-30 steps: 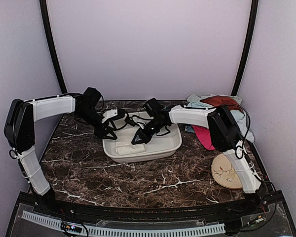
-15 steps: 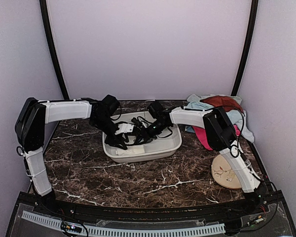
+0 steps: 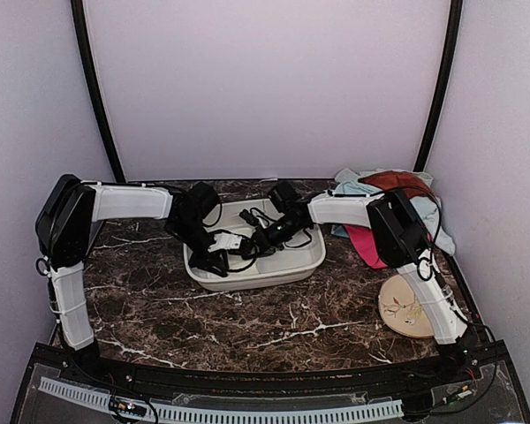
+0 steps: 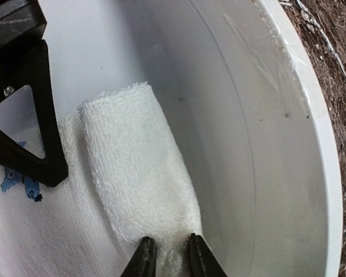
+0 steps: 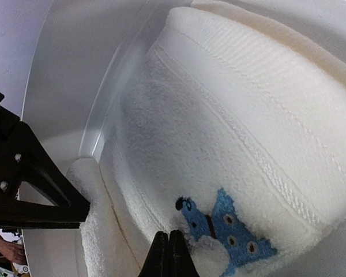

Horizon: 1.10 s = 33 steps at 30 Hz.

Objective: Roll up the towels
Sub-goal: Fold the towel into the bin.

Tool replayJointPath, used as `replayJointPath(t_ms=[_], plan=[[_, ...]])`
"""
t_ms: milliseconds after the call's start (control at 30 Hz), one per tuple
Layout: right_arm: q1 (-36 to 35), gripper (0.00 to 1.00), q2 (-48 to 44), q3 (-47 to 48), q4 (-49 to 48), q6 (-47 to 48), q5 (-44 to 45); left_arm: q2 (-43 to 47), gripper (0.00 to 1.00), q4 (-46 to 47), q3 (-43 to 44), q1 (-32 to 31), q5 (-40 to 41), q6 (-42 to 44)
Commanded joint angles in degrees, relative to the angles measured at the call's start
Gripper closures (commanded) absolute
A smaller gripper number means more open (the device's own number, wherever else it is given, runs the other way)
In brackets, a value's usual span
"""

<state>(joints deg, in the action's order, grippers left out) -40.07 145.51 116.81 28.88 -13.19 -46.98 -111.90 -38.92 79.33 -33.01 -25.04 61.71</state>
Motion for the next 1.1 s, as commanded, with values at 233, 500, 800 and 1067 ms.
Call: replayJointPath(t_ms=[233, 500, 800, 1067], plan=[[3.4, 0.79, -22.4, -26.5, -23.1, 12.6, 13.4, -8.6, 0.94, -8.1, 11.6, 6.0, -7.4, -9.0], [1.6, 0.77, -32.5, -43.0, -35.7, 32.3, 13.3, -15.0, 0.94, -13.6, 19.0, 8.7, -11.3, -10.7], [-6.6, 0.76, -28.8, -39.3, -31.6, 39.9, 17.5, -21.6, 0.95, -18.6, 27.5, 10.0, -12.0, -10.9], [-10.2, 0.76, -22.0, -36.2, -33.4, 56.3, 29.7, -23.3, 0.95, -19.1, 28.7, 10.4, -11.4, -9.9]])
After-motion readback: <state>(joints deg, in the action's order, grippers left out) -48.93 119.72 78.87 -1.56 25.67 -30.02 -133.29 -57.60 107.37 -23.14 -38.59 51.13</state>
